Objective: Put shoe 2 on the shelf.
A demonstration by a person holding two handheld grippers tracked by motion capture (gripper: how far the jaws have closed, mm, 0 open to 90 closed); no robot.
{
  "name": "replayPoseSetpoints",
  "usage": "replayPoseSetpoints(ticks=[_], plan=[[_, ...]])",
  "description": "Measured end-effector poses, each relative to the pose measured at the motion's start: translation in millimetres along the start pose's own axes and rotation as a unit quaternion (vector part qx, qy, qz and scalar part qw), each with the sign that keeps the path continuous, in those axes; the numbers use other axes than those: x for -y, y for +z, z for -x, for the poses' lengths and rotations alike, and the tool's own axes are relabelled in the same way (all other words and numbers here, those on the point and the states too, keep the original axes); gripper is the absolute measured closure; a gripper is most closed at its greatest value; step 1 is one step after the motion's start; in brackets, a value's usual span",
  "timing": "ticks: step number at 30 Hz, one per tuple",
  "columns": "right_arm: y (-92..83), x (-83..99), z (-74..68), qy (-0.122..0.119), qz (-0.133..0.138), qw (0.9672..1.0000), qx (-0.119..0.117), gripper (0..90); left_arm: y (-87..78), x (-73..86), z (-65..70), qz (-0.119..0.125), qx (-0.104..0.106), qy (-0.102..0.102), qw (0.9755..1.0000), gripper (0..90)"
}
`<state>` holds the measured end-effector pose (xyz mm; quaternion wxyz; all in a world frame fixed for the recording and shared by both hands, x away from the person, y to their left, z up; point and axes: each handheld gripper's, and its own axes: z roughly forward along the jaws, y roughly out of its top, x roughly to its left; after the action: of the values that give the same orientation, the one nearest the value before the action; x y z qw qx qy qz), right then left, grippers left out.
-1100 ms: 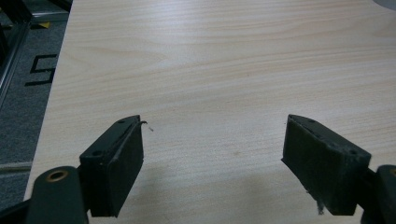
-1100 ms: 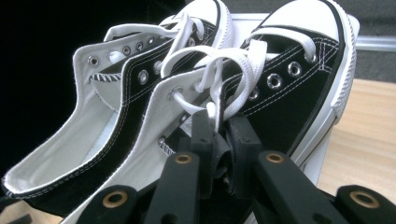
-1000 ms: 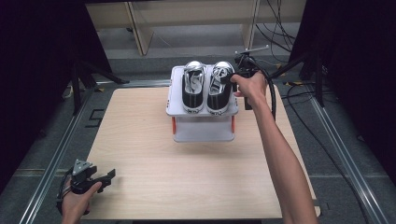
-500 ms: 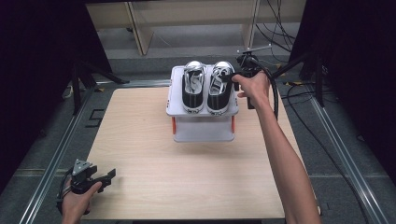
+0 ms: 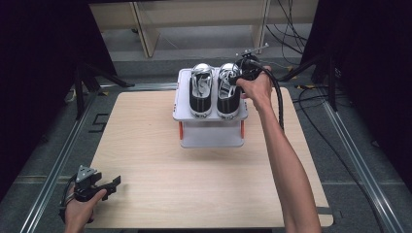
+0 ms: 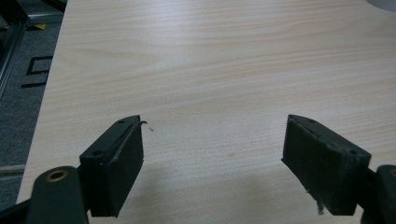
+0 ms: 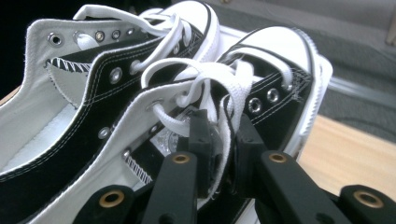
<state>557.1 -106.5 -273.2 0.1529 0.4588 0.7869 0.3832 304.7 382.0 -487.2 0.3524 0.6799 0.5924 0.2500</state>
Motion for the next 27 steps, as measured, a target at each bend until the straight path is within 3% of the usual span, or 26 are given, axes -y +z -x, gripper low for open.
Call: replayPoseSetpoints(ticks=[2, 4, 6, 9, 12, 15, 16, 19, 27], plan=[[2.2, -0.4, 3.8, -0.006, 0.011, 0.9999, -0.011, 82.4, -0.6, -0.1, 0.1, -0.002, -0.003, 0.000, 1.0000, 19.9], [3.6, 0.1, 5.0, 0.014, 0.015, 0.9996, -0.022, 82.4, -0.3, -0.1, -0.2, -0.006, -0.004, 0.000, 1.0000, 19.9], [4.5, 0.1, 4.0, 0.007, 0.017, 0.9996, -0.021, 82.3, 0.3, -0.1, -0.3, -0.008, -0.005, 0.003, 1.0000, 19.9], [4.3, 0.6, 5.4, 0.019, 0.011, 0.9996, -0.018, 81.9, -0.2, 0.0, 0.2, -0.001, 0.000, 0.002, 1.0000, 19.9], [0.2, 2.6, 8.2, 0.057, 0.029, 0.9973, -0.037, 69.2, -0.9, -0.3, 0.0, -0.001, -0.002, -0.001, 1.0000, 19.9], [-10.2, 4.1, 6.9, 0.065, 0.031, 0.9969, -0.033, 57.0, -0.3, -0.2, 0.0, -0.003, -0.003, -0.003, 1.0000, 19.8], [-12.6, 4.9, 8.2, 0.052, 0.044, 0.9970, -0.035, 53.4, -0.1, -0.6, -0.3, -0.006, -0.005, 0.000, 1.0000, 19.8], [-25.7, 11.9, 6.6, 0.056, 0.052, 0.9960, -0.046, 43.8, 0.3, -1.5, 0.5, -0.004, -0.005, -0.001, 1.0000, 19.8], [-60.6, 51.2, -4.7, 0.020, 0.077, 0.9950, -0.060, 35.0, 1.3, -1.6, 3.1, -0.002, -0.003, 0.003, 1.0000, 19.7]])
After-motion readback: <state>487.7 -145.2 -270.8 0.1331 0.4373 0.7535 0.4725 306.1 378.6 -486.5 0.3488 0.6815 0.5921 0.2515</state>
